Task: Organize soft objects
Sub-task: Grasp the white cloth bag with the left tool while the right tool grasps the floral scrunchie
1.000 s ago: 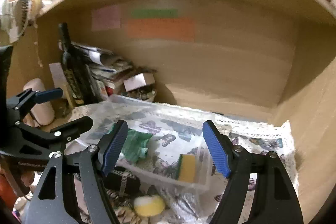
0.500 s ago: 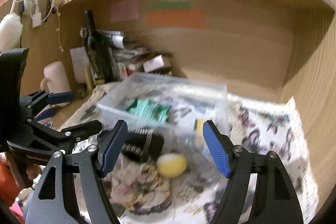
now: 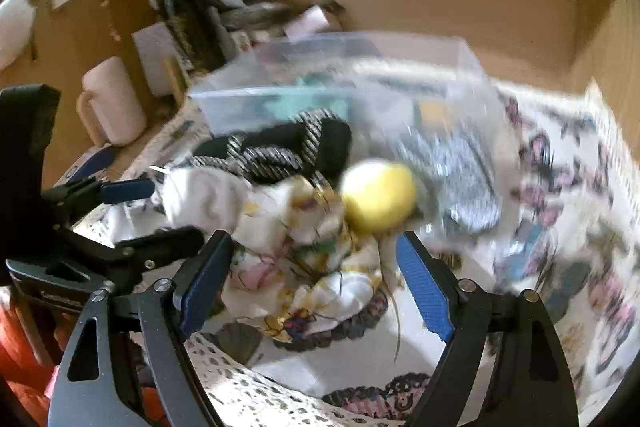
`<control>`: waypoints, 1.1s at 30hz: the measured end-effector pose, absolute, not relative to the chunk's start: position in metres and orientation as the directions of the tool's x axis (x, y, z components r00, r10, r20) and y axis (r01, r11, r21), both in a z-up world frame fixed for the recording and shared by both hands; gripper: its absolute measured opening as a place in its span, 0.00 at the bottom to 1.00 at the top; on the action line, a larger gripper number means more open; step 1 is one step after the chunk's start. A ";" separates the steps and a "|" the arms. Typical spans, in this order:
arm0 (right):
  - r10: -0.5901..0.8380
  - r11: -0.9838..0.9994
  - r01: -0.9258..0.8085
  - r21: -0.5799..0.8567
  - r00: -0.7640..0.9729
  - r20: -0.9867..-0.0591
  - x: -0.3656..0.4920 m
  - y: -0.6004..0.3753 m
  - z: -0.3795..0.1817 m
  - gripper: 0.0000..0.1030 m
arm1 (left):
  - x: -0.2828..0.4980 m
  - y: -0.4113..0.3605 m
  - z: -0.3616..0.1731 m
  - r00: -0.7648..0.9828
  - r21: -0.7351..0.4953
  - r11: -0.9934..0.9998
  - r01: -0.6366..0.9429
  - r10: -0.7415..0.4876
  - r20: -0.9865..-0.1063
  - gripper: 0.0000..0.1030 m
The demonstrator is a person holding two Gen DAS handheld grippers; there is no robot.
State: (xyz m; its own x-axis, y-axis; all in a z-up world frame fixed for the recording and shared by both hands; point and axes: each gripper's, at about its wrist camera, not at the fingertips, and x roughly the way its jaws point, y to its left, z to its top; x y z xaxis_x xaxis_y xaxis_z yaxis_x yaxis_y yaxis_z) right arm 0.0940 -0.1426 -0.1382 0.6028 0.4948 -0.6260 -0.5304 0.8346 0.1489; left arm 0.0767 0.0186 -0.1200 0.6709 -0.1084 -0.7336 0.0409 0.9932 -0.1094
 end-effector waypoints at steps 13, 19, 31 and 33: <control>0.459 0.855 -0.499 0.145 0.594 -0.661 0.093 -0.165 -0.155 0.28 | 0.075 0.006 -0.129 0.692 -0.164 0.981 0.105 -0.191 -0.696 0.64; 0.470 0.855 -0.499 0.139 0.635 -0.614 0.080 -0.174 -0.141 0.17 | 0.065 0.009 -0.115 0.697 -0.181 0.971 0.157 -0.238 -0.676 0.26; 0.475 0.862 -0.496 0.108 0.712 -0.518 0.074 -0.178 -0.098 0.17 | 0.049 0.044 -0.073 0.813 -0.147 0.987 0.071 -0.142 -0.564 0.09; 0.472 0.864 -0.493 0.103 0.723 -0.505 0.077 -0.177 -0.092 0.17 | 0.049 0.046 -0.065 0.826 -0.139 0.988 0.070 -0.135 -0.547 0.09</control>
State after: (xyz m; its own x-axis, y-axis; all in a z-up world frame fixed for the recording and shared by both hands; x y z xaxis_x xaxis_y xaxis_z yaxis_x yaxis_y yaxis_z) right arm 0.0765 -0.1766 -0.0919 0.7229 0.4719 -0.5047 -0.4925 0.8642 0.1027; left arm 0.0491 0.0455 -0.0648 0.8261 -0.1354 -0.5470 0.0697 0.9878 -0.1392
